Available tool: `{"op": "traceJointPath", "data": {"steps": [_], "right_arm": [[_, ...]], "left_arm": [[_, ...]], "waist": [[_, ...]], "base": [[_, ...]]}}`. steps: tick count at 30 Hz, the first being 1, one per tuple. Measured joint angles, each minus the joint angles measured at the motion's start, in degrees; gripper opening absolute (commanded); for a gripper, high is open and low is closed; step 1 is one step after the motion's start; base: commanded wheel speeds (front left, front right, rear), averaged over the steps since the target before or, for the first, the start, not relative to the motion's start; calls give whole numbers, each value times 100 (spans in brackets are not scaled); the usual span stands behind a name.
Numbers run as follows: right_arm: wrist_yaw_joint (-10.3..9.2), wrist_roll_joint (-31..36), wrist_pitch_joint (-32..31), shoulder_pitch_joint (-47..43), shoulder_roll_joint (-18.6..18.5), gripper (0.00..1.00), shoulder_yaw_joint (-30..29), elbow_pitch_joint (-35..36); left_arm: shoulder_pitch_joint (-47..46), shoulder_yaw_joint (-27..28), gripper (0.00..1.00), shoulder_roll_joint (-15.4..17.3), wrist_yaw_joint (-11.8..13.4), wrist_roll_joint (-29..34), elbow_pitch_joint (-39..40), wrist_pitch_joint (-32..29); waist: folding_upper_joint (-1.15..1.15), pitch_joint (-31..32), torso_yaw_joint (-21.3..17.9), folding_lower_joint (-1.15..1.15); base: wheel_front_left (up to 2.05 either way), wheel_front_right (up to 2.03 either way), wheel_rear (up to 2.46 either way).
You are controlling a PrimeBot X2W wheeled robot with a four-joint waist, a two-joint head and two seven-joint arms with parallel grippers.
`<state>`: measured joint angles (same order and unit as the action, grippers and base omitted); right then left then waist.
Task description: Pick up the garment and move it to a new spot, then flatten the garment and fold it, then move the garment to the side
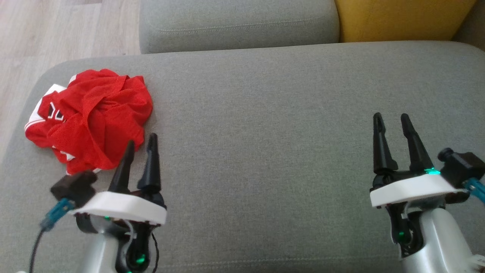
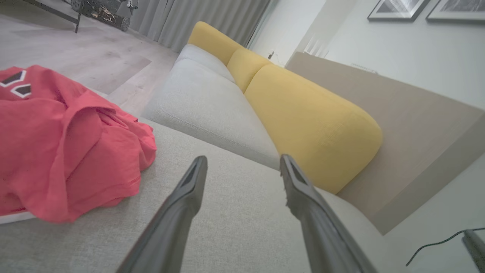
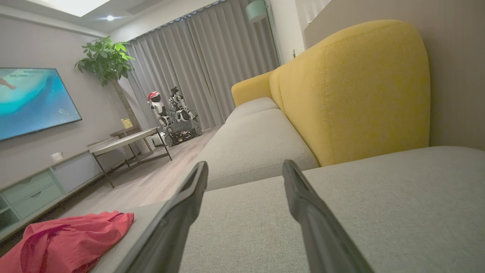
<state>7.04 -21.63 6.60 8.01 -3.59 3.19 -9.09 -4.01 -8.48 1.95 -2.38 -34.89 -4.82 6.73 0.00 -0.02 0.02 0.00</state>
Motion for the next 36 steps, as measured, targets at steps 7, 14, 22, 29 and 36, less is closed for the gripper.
{"op": "traceJointPath", "data": {"steps": [7, 14, 22, 29, 36], "right_arm": [[0, 605, 109, -1, 1, 100, 85, -60], [0, 1250, 210, -3, 9, 100, 188, -192], [1, 2137, 359, -2, 18, 100, 236, -308], [1, 2742, 461, -1, 33, 100, 297, -308], [1, 2958, 566, 38, 48, 100, 315, -276]], "left_arm": [[-3, -361, 100, 145, 386, 770, -47, 98], [-19, -583, 100, 337, 1035, 1422, -314, 216], [-187, -1111, 100, 530, 1280, 1938, -461, 354], [-318, -1391, 100, 657, 1464, 2270, -481, 449], [-312, -1000, 100, 370, 1267, 1752, -437, 584]], "waist": [[0, -10, -31, 0], [0, 0, -30, 0], [0, -5, 4, 0], [0, 3, 22, 0], [0, 28, 18, 0]], "base": [[0, 0, 0], [0, 0, 0], [0, 0, 0], [0, 0, 0], [0, 0, 0]]}}
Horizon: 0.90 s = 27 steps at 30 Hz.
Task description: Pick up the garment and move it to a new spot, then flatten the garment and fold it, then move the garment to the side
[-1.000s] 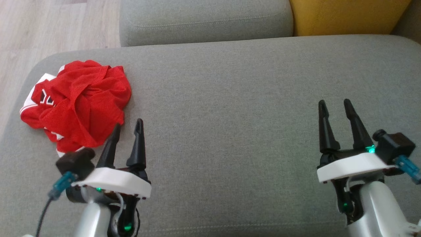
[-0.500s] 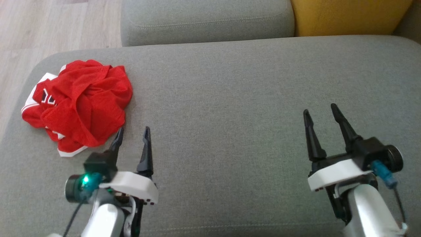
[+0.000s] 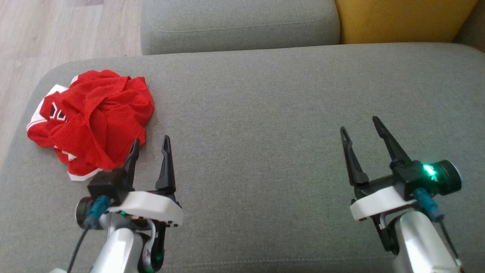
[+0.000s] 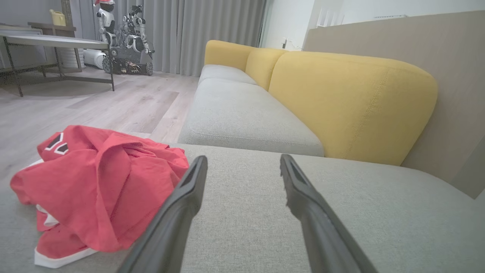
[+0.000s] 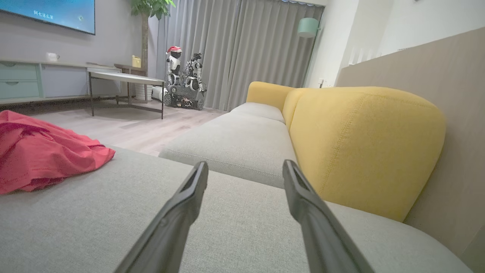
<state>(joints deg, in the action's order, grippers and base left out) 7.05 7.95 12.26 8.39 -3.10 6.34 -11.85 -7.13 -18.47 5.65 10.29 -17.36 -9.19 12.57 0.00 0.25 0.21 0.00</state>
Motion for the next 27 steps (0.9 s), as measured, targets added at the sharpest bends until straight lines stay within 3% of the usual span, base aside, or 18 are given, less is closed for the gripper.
{"op": "traceJointPath", "data": {"steps": [3, 9, 14, 27], "right_arm": [[0, -318, 48, 1, 3, 100, -66, -29], [0, -1014, 147, 0, 5, 100, -132, -411], [0, -1048, 163, 1, 5, 100, -86, -615], [0, -1157, 194, 19, 5, 100, -49, -728]], "left_arm": [[45, 229, 100, -124, -278, -164, -82, 34], [119, 498, 100, -245, -603, -100, -354, 122], [127, 609, 100, -291, -839, -107, -583, 172], [159, 546, 100, -293, -879, -358, -751, 172]], "waist": [[0, 18, 9, 0], [0, 71, -11, 0], [0, 85, -58, 0], [0, 30, -44, 0]], "base": [[0, 0, 0], [0, 0, 0], [0, 0, 0], [0, 0, 0]]}}
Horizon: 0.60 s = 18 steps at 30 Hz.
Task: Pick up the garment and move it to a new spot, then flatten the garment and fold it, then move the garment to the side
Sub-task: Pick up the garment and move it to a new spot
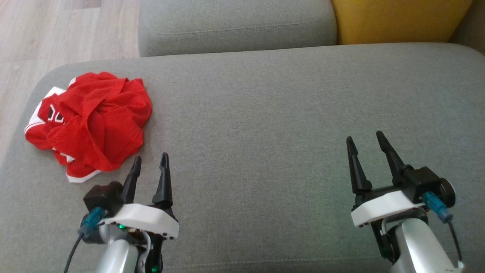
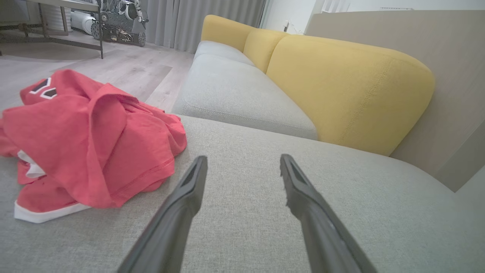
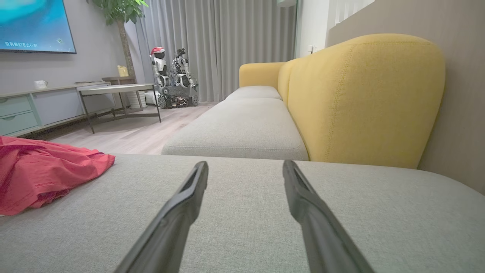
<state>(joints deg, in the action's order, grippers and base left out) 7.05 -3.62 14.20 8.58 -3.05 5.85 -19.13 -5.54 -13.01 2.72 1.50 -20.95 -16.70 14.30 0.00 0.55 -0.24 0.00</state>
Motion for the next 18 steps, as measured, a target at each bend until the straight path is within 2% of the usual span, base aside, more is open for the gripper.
{"op": "traceJointPath", "data": {"steps": [3, 9, 18], "right_arm": [[0, 0, 1, 2, 0, 100, 18, -12], [0, 9, 1, 3, 1, 100, 148, -16], [1, 9, 1, 1, 2, 100, 365, -62]], "left_arm": [[0, -14, 100, -3, -1, -266, -23, 0], [-2, -77, 100, -10, 0, -248, -23, 0], [10, -38, 100, -8, 111, -231, 57, 0]], "waist": [[0, -5, 74, 0], [0, -10, 370, 0], [0, 5, 1149, 0]], "base": [[0, 0, 0], [0, 0, 0], [0, 0, 0]]}}
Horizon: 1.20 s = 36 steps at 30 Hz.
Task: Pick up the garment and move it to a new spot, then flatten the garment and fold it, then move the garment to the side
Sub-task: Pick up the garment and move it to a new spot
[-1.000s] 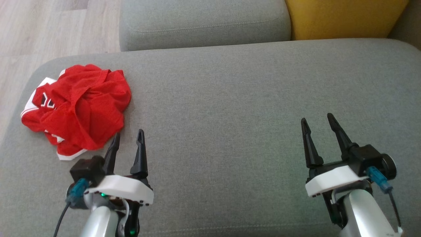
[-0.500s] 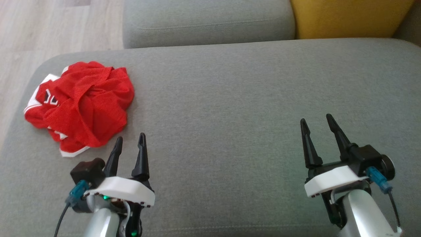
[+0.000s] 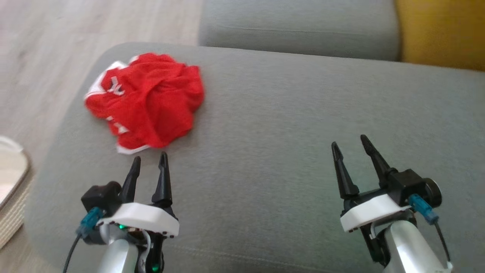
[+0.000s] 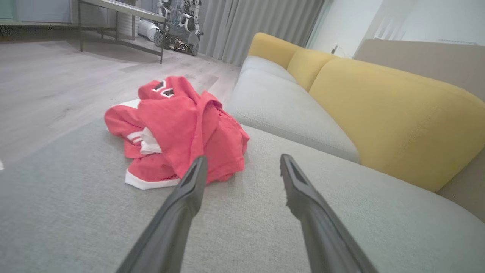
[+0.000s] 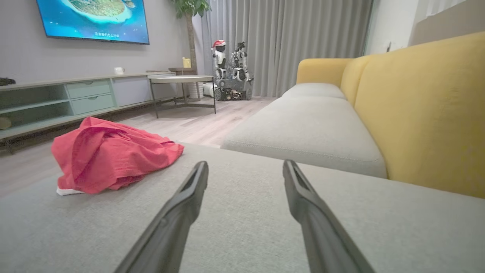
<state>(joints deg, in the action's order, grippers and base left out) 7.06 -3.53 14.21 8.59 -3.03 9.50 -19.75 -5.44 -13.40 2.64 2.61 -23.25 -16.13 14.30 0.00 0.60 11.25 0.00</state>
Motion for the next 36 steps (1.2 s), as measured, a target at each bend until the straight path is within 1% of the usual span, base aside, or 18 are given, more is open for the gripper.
{"op": "traceJointPath", "data": {"steps": [4, 5, 13, 18, 24, 31, 36], "right_arm": [[0, -2, 0, 7, 1, 100, 127, -20], [0, -2, 0, 7, 1, 100, 127, -20], [0, -118, 0, 9, 0, 100, 375, -60], [0, -215, 0, 9, 1, 100, 470, -104], [0, -254, 0, 9, 1, 100, 526, -159], [0, -310, 0, 9, 1, 100, 573, -154], [0, -294, 0, 12, 4, 100, 326, -54]], "left_arm": [[32, 41, 100, 0, 53, 0, 91, 0], [32, 41, 100, 0, 53, 0, 91, 0], [91, 94, 100, 2, 119, 8, 133, 0], [184, 119, 100, 2, 167, 105, 151, 0], [200, 161, 100, 2, 197, 151, 149, 0], [199, 438, 100, 0, 200, 185, 229, 0], [114, 675, 100, -2, 149, 385, 243, 0]], "waist": [[0, -23, 371, 0], [0, -23, 371, 0], [0, -42, 948, 0], [0, -33, 1173, 0], [0, -1, 1226, 0], [0, -87, 1079, 0], [0, -309, 940, 0]], "base": [[0, 0, 0], [0, 0, 0], [0, 0, 0], [0, 0, 0], [0, 0, 0], [0, 0, 0], [0, 0, 0]]}}
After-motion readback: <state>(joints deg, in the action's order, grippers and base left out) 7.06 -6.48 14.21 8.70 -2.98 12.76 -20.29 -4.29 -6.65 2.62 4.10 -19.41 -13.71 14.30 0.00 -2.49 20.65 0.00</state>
